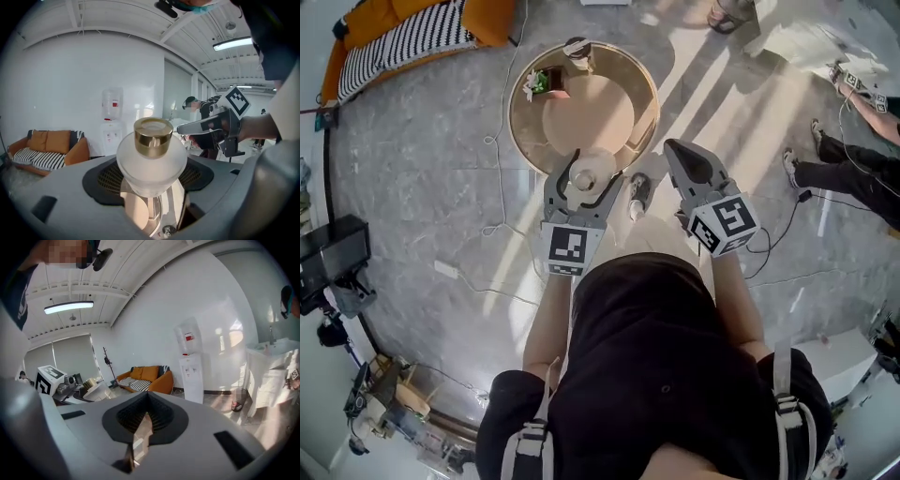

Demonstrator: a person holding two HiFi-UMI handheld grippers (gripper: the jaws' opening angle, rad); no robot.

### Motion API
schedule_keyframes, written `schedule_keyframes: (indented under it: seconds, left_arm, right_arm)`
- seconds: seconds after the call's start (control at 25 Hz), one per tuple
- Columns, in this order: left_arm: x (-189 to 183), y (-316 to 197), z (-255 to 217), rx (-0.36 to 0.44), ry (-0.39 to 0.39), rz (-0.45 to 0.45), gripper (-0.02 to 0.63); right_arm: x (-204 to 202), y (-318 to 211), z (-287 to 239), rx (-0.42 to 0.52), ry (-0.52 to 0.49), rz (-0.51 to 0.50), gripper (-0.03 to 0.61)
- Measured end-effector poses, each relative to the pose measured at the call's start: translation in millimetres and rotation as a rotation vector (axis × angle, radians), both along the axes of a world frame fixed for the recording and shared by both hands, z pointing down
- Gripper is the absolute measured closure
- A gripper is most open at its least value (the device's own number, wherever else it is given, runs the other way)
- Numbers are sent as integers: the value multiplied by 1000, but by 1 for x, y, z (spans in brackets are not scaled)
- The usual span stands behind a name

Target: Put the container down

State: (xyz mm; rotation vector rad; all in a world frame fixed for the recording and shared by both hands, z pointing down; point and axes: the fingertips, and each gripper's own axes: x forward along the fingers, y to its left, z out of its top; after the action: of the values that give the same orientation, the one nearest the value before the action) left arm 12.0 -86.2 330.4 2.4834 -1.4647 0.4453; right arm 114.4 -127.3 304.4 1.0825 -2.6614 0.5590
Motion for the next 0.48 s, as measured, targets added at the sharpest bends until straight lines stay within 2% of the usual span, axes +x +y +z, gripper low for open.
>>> schedule_keyframes:
  seconds: [0.28, 0.48]
  left_arm:
    - [16, -21, 26, 2, -13, -90, 276]
    - [19, -23, 42, -13, -38, -103, 276]
  right_arm:
    - [16, -24, 42, -63, 3, -73, 575]
    - [14, -23, 61, -83, 9, -106, 575]
